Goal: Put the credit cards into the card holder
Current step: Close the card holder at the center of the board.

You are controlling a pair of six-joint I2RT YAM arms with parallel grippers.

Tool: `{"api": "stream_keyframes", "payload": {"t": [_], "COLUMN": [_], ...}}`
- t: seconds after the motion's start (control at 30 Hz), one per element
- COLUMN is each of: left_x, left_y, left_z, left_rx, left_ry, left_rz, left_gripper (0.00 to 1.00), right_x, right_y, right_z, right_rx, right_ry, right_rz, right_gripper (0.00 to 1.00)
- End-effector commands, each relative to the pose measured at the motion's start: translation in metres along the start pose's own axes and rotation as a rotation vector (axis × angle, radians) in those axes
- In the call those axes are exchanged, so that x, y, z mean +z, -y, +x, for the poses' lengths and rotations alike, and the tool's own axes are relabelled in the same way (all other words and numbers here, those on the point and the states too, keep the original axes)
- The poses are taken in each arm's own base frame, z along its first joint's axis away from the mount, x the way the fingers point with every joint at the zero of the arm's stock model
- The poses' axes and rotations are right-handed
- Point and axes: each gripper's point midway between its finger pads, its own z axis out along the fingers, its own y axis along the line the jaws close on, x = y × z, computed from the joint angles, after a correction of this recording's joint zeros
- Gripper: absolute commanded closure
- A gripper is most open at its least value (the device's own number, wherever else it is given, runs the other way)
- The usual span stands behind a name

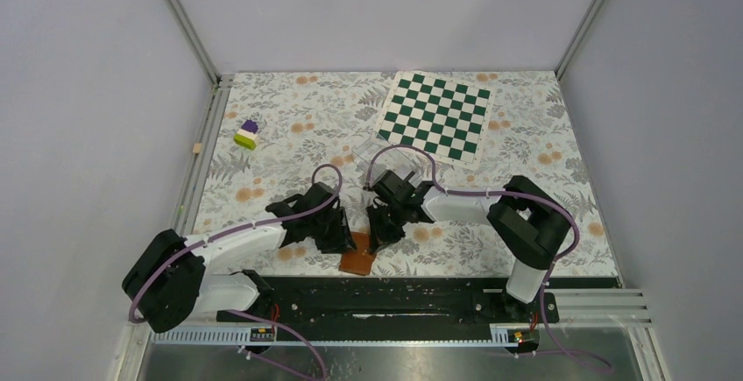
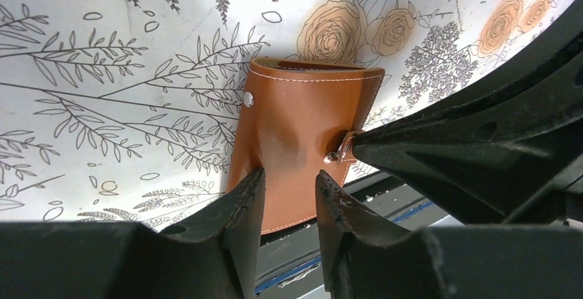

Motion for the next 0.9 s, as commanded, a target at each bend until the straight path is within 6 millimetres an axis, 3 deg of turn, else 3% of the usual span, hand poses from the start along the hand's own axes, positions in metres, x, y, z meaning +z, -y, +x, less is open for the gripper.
{"api": "stream_keyframes", "payload": {"t": [0.0,0.33,0.63,0.87], "left_x": [0.002,0.010,0.017,0.019], "left_y": [0.016,0.027,0.025,0.026], "left_z": [0.000,0.002,0.001,0.001], "left_rx": [-0.015,-0.049,-0.051,-0.045], "left_ry": [-0.001,-0.016,-0.033,-0.041], "left_rz": [0.125,0.205,0.181,0.180], "left_gripper": [0.66,0.67,0.74,0.86], "right_x": [0.001,0.006,0.009,0.009], "right_y": [-0.008,-0.013,-0.010,-0.010], "right_z": [-0.006,-0.005,-0.002,-0.002], "right_rx": [-0.024,-0.022,-0.019,-0.021], "right_ry": [-0.001,-0.024,-0.036,-0.038], "right_rz": [-0.004,-0.024,-0.016,-0.019], "right_gripper": [1.00,1.00,1.00,1.00]}}
